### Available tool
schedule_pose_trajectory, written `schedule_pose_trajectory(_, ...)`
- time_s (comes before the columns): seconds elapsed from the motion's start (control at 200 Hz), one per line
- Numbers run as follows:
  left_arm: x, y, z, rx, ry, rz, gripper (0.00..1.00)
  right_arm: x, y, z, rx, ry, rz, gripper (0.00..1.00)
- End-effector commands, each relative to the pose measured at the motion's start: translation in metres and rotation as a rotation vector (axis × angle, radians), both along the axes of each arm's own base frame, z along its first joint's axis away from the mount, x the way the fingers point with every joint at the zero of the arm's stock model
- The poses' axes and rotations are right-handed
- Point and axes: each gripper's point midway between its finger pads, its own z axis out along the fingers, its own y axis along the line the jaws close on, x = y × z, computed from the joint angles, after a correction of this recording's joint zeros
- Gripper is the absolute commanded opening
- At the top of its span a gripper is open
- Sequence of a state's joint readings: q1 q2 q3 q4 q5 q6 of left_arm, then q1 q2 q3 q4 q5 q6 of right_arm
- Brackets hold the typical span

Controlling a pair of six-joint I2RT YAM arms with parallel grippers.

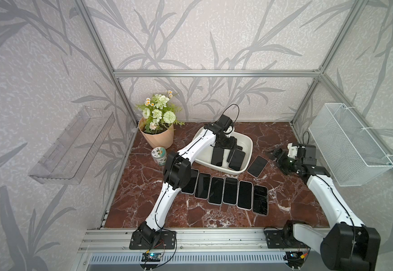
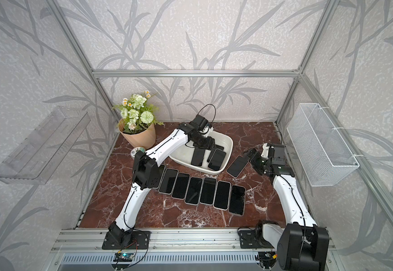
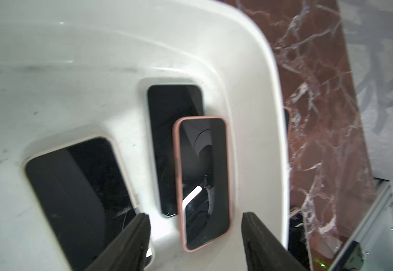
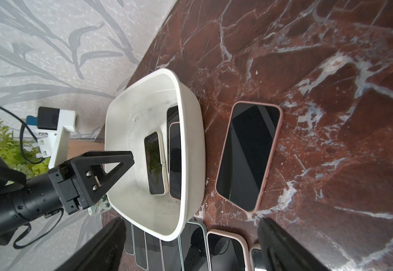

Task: Take the phone out of the storage box
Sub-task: Place the phone at the center of the board, then pick up the phone from the storage box.

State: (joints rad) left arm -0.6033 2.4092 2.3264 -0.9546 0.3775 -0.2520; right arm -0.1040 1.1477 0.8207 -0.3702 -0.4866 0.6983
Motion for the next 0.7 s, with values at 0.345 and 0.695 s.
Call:
schedule_pose_trajectory(0.345, -0.046, -0.027, -0.045, -0.168, 0.259, -0.216, 0.61, 0.005, 0.015, 0.005, -0.027, -0.017, 0.075, 0.92)
schedule_pose_trajectory(0.695, -0.043, -0.030, -0.062, -0.155, 0.270, -0.220, 0.56, 0.007, 0.017, 0.003, -0.022, -0.012, 0.080, 0.92)
